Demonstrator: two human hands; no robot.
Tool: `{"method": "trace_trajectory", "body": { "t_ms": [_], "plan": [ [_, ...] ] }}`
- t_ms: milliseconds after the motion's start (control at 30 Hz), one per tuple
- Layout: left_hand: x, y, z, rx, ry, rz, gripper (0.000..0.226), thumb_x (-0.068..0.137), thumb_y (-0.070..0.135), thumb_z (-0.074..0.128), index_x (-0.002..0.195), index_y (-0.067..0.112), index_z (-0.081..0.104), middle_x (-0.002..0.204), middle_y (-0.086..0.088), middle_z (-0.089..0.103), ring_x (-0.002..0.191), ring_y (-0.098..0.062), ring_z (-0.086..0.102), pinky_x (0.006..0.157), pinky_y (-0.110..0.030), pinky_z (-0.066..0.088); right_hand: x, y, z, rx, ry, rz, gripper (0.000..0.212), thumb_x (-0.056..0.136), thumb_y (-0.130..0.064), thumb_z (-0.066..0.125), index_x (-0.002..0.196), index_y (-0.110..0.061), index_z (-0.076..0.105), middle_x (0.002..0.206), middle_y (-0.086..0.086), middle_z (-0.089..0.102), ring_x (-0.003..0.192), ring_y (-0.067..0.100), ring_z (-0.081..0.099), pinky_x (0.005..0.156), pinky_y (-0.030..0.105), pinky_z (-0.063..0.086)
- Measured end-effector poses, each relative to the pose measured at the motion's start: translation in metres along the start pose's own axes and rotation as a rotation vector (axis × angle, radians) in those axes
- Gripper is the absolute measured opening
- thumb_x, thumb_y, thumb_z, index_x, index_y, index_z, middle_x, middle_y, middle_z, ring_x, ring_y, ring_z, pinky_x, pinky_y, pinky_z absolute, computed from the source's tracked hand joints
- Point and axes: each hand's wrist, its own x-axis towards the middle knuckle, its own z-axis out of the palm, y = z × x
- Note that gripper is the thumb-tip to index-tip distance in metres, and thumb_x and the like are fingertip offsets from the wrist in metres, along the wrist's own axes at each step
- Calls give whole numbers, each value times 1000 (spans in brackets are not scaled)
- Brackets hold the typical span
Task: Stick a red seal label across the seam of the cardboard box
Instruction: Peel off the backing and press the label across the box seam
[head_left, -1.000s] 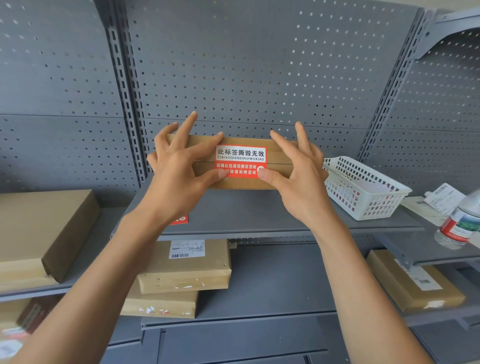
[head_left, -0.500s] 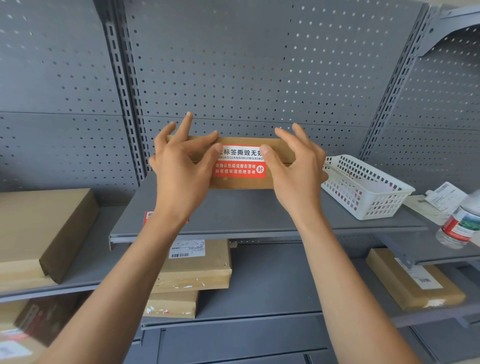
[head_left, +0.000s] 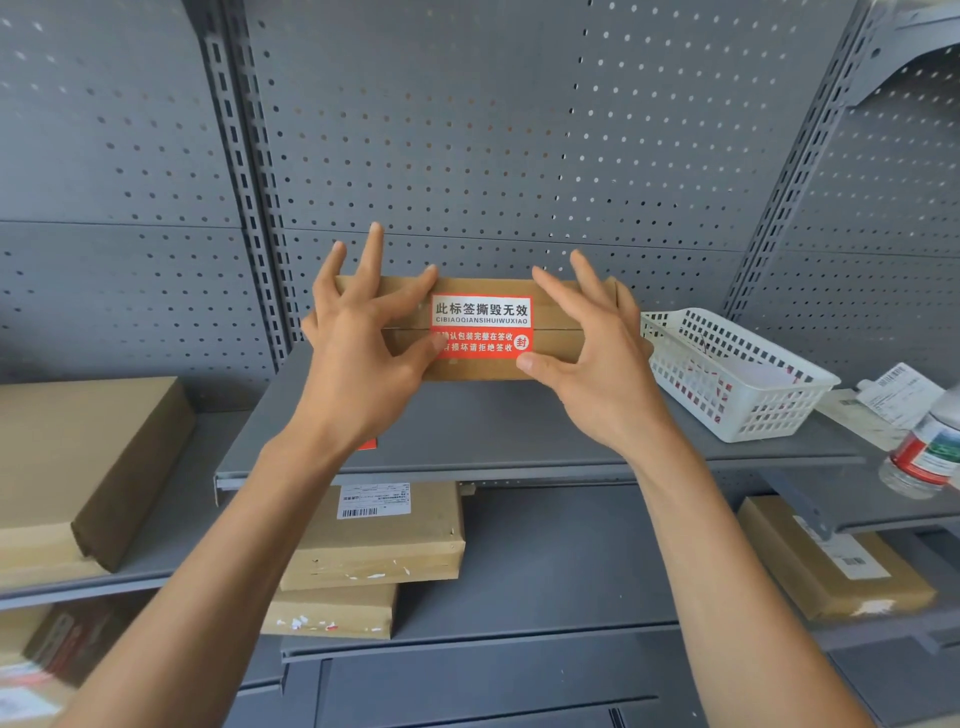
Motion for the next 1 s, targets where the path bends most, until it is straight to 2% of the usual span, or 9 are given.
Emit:
{"method": "trace_trajectory", "body": {
  "t_ms": [133, 200, 300, 400, 533, 767, 867, 933, 1000],
  "plan": [
    [-3, 6, 5, 13, 30, 4, 66, 79, 42, 84, 140, 37, 59, 172, 6, 13, 158, -24, 1, 108, -39, 8, -2, -6, 13, -24, 109, 17, 83, 74, -61, 77, 148, -45, 42, 170, -15, 12, 157, 25, -1, 116, 57, 11],
    [-4, 8, 7, 20, 53, 7, 66, 77, 43, 85, 138, 36, 60, 172, 4, 16, 158, -27, 4, 106, -38, 9, -2, -8, 17, -60, 144, 26, 85, 72, -65, 76, 148, -44, 43, 170, -14, 13, 157, 26, 1, 113, 59, 13],
    [-3, 4, 5, -5, 33, 17, 59, 82, 35, 82, 137, 37, 61, 171, 1, 18, 156, -28, 9, 110, -41, 11, -1, -3, 15, -14, 123, 23, 81, 75, -53, 80, 147, -44, 43, 170, -14, 15, 156, 26, 2, 115, 60, 12],
    [-3, -1, 1, -59, 32, 24, 50, 89, 25, 76, 136, 35, 63, 170, 0, 22, 156, -26, 12, 120, -59, 17, 0, 2, 8, 58, 115, 11, 72, 81, -37, 80, 146, -42, 47, 168, -13, 23, 156, 24, 8, 119, 60, 14],
    [-4, -3, -2, -99, 87, 26, 46, 89, 30, 67, 134, 32, 64, 169, 2, 24, 157, -20, 12, 118, -66, 22, -1, 7, -1, 177, 137, -31, 59, 85, -20, 76, 137, -43, 58, 161, -17, 37, 154, 18, 18, 122, 59, 16],
    [1, 19, 5, -170, 282, -105, 16, 91, 35, 71, 106, 38, 76, 157, 4, 47, 152, -15, 29, 121, -44, 21, 1, -10, 17, 266, 450, 36, 26, 86, -45, 71, 110, -35, 72, 124, -24, 65, 133, 15, 43, 112, 51, 33],
    [5, 20, 7, -178, 303, -113, 16, 90, 28, 73, 97, 43, 71, 154, 0, 52, 150, -16, 34, 120, -42, 22, 4, -14, 19, 246, 457, 54, 20, 87, -41, 72, 106, -34, 71, 110, -26, 64, 129, 14, 42, 109, 50, 35],
    [4, 18, 8, -163, 281, -112, 16, 91, 27, 73, 101, 39, 75, 154, 2, 52, 151, -17, 32, 117, -30, 17, 5, -10, 18, 256, 442, 46, 20, 87, -36, 73, 106, -34, 71, 108, -29, 62, 130, 16, 42, 110, 51, 35],
    [2, 16, 9, -132, 249, -106, 20, 91, 28, 74, 110, 33, 77, 156, 3, 50, 153, -17, 29, 111, -17, 10, 4, -5, 18, 262, 408, 26, 23, 87, -32, 73, 109, -35, 71, 119, -28, 63, 135, 20, 40, 112, 52, 33]
  ]
}}
